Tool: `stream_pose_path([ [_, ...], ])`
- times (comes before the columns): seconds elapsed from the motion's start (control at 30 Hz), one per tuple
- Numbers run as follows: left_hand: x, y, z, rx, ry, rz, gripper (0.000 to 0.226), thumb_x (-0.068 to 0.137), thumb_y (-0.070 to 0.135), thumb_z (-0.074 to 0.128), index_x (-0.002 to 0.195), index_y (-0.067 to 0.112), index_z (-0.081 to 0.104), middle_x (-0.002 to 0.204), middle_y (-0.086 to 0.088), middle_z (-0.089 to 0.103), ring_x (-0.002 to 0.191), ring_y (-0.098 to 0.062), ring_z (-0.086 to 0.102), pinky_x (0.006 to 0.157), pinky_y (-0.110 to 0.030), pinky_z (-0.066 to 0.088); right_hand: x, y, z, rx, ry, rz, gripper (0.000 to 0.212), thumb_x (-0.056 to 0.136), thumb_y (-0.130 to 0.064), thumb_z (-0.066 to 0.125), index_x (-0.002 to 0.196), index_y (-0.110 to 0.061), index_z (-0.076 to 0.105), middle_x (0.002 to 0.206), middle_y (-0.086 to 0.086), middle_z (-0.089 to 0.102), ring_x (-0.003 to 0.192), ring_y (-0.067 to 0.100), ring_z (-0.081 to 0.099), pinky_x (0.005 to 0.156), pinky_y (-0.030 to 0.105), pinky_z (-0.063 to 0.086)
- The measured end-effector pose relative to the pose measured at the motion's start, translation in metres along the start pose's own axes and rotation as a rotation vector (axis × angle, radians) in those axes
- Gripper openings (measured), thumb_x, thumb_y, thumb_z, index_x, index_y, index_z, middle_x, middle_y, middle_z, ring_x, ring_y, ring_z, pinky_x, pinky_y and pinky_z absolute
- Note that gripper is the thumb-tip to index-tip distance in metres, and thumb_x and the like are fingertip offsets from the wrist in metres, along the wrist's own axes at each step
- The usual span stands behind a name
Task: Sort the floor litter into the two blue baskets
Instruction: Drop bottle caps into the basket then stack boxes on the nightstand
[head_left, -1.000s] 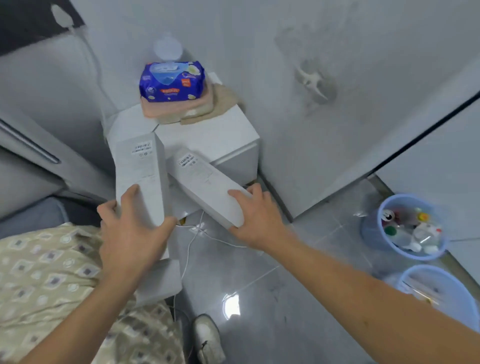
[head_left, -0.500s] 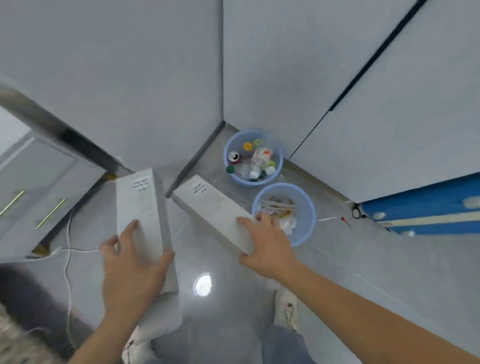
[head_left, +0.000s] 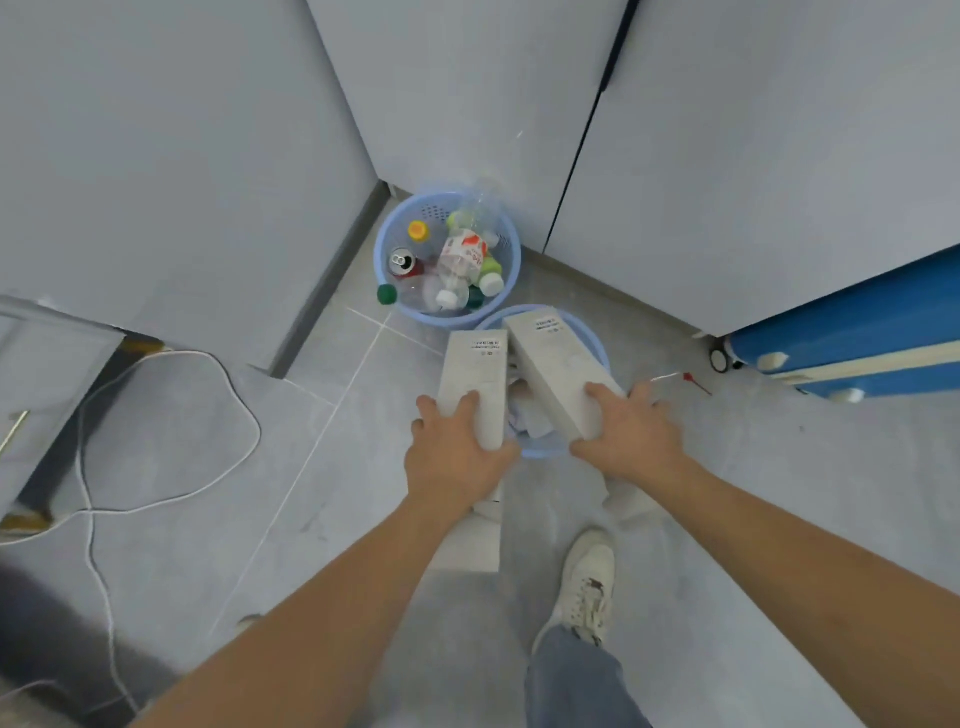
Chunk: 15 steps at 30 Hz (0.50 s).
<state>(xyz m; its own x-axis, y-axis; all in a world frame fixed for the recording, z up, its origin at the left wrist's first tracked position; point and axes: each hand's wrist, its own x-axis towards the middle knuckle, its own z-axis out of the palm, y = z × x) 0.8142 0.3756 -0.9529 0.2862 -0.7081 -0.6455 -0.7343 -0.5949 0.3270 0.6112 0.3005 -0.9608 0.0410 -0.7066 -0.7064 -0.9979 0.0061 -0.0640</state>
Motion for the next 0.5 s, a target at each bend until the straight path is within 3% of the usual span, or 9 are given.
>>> stream_pose_path([
  [0.1, 0.004, -0.001, 0.011, 0.061, 0.011, 0.020, 0.090, 0.077, 0.068, 0.065, 0.153, 0.037, 0.027, 0.134, -0.006, 0.024, 0.115, -0.029, 0.043, 0.088, -0.042, 0.053, 0.002, -0.007, 0.004, -0.044, -0.034, 0.025, 0.085, 0.079, -0.061, 0.067, 0.151, -0.040, 0.027, 0.149, 0.015, 0.022, 0.129, 0.043, 0.037, 0.098, 0.044, 0.043],
  [0.27, -0.002, 0.007, 0.016, 0.121, 0.034, 0.047, 0.090, 0.078, 0.071, 0.061, 0.154, 0.036, 0.026, 0.133, -0.007, 0.026, 0.113, -0.028, 0.044, 0.083, -0.038, 0.053, -0.001, -0.013, 0.000, -0.100, -0.038, 0.044, 0.072, 0.079, -0.062, 0.065, 0.139, -0.034, 0.038, 0.138, 0.013, 0.030, 0.117, 0.037, 0.040, 0.078, 0.037, 0.036],
  [0.5, -0.001, 0.032, 0.017, 0.131, -0.008, 0.062, 0.092, 0.077, 0.069, 0.062, 0.155, 0.036, 0.027, 0.131, -0.006, 0.027, 0.111, -0.027, 0.043, 0.084, -0.038, 0.050, 0.002, -0.005, -0.002, -0.102, -0.075, 0.120, 0.068, 0.076, -0.067, 0.063, 0.131, -0.032, 0.043, 0.131, 0.012, 0.033, 0.111, 0.035, 0.044, 0.076, 0.037, 0.037],
])
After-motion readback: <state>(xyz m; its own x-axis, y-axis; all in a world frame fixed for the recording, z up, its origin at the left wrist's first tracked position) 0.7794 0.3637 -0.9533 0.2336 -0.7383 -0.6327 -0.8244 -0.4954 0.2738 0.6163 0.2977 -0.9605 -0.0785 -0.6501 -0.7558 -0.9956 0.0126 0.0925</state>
